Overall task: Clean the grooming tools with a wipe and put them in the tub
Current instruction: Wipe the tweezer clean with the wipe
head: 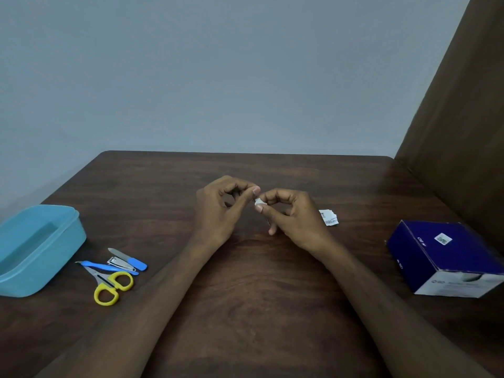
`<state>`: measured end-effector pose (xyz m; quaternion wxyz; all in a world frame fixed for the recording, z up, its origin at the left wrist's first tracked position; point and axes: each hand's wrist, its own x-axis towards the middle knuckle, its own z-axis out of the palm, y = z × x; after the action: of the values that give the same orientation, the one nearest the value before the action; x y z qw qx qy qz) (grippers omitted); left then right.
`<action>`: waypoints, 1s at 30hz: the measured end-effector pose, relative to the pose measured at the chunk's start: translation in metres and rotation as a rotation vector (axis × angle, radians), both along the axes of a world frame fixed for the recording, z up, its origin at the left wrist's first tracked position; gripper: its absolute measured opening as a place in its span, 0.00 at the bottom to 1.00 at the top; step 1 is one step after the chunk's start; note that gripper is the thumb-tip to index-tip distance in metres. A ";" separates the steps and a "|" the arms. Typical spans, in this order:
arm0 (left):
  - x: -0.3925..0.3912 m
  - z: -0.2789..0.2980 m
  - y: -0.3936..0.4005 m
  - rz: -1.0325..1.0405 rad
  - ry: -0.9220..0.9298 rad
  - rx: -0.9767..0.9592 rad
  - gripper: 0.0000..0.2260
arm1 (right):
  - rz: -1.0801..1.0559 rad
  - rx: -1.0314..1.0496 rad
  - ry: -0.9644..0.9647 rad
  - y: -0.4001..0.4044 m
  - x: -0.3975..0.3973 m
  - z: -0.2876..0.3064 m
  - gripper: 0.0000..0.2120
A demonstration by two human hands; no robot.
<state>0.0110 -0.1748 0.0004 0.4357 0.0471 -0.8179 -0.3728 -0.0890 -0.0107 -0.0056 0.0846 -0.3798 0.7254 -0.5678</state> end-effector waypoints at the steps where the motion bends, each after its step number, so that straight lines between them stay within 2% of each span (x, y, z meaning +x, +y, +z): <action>1: 0.000 0.001 0.000 0.009 0.007 0.008 0.04 | 0.000 0.010 0.002 0.000 0.000 0.000 0.03; 4: 0.000 0.001 -0.001 0.024 0.017 0.038 0.03 | -0.022 0.055 0.007 0.002 -0.001 -0.001 0.04; 12: -0.002 0.000 -0.001 -0.031 -0.018 0.109 0.05 | -0.069 -0.005 -0.048 0.001 0.003 0.002 0.03; 16: -0.001 0.000 0.001 -0.052 -0.055 0.171 0.12 | -0.128 -0.141 -0.190 0.000 0.003 0.006 0.04; 19: -0.003 -0.003 -0.001 -0.050 -0.126 0.225 0.11 | -0.156 -0.227 -0.307 0.001 0.001 0.009 0.04; 23: -0.005 -0.004 0.001 -0.103 -0.222 0.159 0.08 | -0.200 -0.304 -0.412 0.000 0.000 0.010 0.06; 30: -0.002 -0.003 0.004 -0.111 -0.165 0.048 0.03 | -0.204 -0.300 -0.428 -0.002 0.002 0.010 0.09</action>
<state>0.0088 -0.1705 -0.0030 0.3440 0.0427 -0.8432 -0.4109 -0.0873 -0.0130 0.0044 0.1213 -0.1845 0.6333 -0.7417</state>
